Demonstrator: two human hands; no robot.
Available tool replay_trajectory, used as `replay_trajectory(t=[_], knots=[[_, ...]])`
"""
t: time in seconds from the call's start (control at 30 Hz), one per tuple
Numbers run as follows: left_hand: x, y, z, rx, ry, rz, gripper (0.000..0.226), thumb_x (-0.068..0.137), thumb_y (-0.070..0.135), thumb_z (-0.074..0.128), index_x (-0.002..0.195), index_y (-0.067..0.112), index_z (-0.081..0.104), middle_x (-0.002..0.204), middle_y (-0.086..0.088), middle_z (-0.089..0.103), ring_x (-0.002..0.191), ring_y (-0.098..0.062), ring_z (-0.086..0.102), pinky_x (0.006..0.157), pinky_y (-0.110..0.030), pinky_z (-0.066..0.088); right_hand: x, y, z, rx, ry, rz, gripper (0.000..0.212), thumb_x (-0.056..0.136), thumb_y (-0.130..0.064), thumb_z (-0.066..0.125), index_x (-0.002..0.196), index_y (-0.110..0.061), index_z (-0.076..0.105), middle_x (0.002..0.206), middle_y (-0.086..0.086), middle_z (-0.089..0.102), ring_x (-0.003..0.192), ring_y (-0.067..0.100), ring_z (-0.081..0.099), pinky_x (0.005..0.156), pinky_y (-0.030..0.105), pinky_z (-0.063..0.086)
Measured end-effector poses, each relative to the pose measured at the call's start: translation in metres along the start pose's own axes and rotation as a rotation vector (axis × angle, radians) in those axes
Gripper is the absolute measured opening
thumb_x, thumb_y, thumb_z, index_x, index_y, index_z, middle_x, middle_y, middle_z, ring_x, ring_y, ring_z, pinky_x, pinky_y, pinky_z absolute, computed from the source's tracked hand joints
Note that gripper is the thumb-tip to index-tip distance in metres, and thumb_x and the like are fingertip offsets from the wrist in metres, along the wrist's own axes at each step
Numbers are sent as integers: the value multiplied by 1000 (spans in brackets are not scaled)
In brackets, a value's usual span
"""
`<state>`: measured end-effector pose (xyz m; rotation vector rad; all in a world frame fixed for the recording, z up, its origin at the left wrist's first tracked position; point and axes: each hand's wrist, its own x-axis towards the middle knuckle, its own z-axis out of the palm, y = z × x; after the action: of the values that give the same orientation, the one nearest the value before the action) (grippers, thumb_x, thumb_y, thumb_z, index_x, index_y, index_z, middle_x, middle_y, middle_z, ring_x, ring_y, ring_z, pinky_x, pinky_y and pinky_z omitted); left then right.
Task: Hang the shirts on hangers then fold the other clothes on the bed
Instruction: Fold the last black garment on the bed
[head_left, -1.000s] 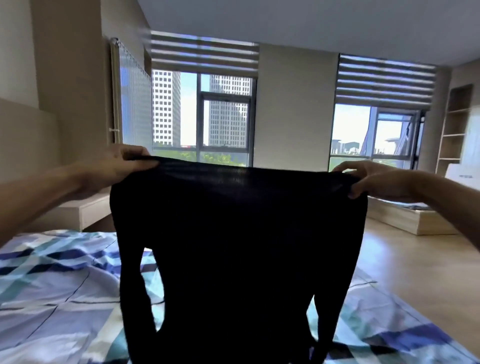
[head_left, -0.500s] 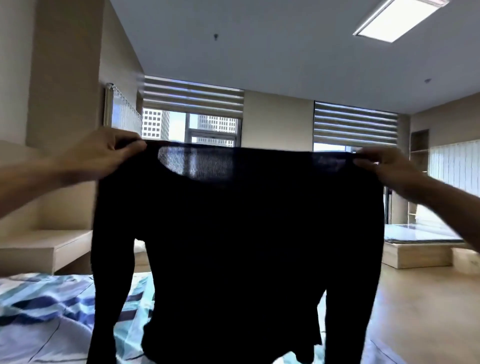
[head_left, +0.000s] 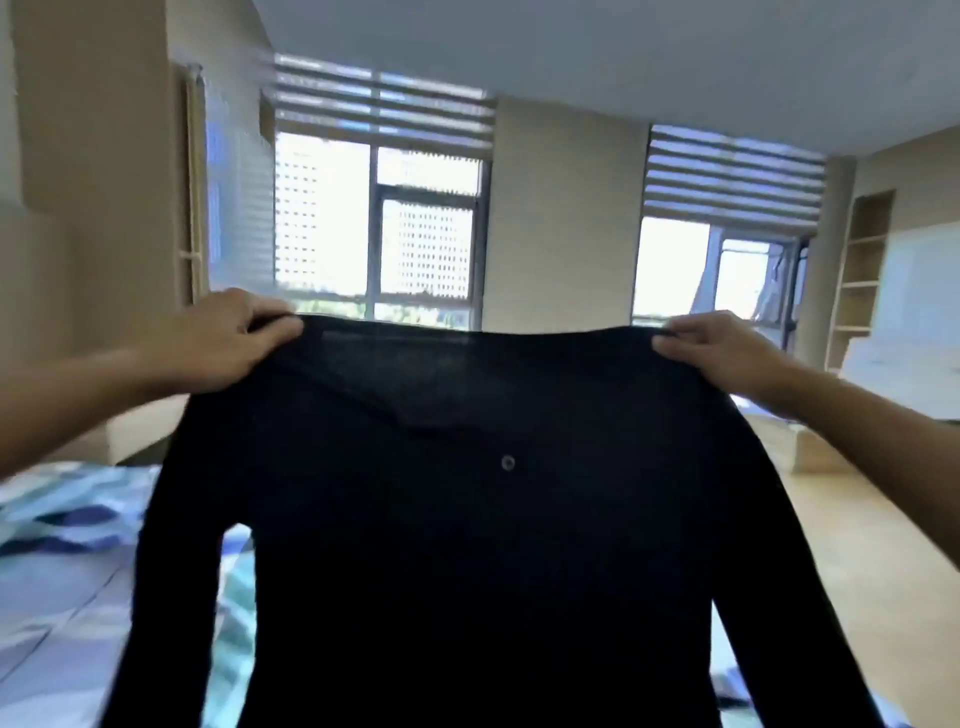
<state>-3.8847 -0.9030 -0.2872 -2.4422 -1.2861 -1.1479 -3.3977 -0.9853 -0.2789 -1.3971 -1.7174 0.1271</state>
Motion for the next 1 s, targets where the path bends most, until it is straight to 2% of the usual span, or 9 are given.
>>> replay_trajectory(t=[0.07,0.17,0.37,0.47,0.6,0.73,0.83,0.93,1.0], knots=[[-26,-21,51,4,-119,-66,37,101,25,54,64,24,57,57,7,57,61,-12,54,62,-32,38,-7,39,45,-33,-172,87,29,100,-30,62,94,-4,71,93,17,72,75,31,69,73,41,53],[-67,-61,132,-14,-248,-127,40,100,20,55,60,20,50,53,7,50,55,-7,47,58,-32,35,-16,103,120,6,-358,211,32,98,-26,63,90,4,66,73,7,59,62,20,51,56,26,40],[-108,-137,247,0,-401,-285,39,102,22,55,63,24,52,64,5,58,67,-17,57,63,-37,37,-4,201,239,-25,-417,364,24,99,-12,62,77,-2,64,49,-11,53,38,-3,40,40,12,28],[-108,-162,283,58,-398,-396,31,102,29,54,71,25,55,79,0,65,82,-26,61,66,-36,43,17,232,281,-93,-403,384,30,99,-15,63,91,14,65,70,9,55,45,3,44,43,17,31],[-115,-175,329,112,-401,-536,30,100,36,52,74,22,59,99,-14,70,96,-34,64,77,-39,47,25,254,330,-241,-357,377,25,96,-21,67,74,-11,65,70,3,57,64,14,50,65,28,37],[-129,-153,377,344,-518,-619,36,101,46,45,119,18,60,133,-17,55,127,-36,46,105,-46,31,-4,290,368,-228,-424,463,18,93,-26,72,82,-13,66,76,5,60,79,24,59,72,30,43],[-137,-111,400,370,-519,-471,49,98,51,45,135,18,51,139,-16,46,131,-37,37,108,-48,28,-35,298,361,-211,-534,542,36,92,-35,72,116,-14,55,94,7,57,86,26,58,79,34,48],[-141,-48,417,231,-548,-202,47,97,50,47,133,20,51,136,-11,47,131,-34,36,107,-47,28,-68,293,325,-150,-551,659,39,95,-36,68,120,-19,43,92,7,59,74,22,63,65,34,54],[-142,-4,428,113,-588,-93,44,98,49,47,131,21,52,136,-8,47,132,-31,36,110,-47,27,-94,295,295,-130,-599,751,36,97,-33,66,119,-9,50,89,12,62,66,20,62,58,29,51]])
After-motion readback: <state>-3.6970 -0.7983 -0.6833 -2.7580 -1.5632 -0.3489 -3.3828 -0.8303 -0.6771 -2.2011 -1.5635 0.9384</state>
